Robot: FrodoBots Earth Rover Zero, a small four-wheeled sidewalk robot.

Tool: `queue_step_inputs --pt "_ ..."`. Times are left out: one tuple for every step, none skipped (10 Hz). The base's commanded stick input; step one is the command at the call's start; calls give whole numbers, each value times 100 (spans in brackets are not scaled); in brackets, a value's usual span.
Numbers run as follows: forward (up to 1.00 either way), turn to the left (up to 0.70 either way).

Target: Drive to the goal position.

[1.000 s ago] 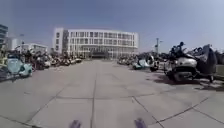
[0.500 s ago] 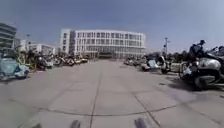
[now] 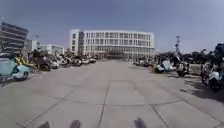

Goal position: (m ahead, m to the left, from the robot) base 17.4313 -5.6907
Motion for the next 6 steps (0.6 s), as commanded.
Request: queue_step_inputs --pt "100 0" --pt "100 0" --pt "100 0" --pt "100 0" --pt "100 0" --pt "100 0"
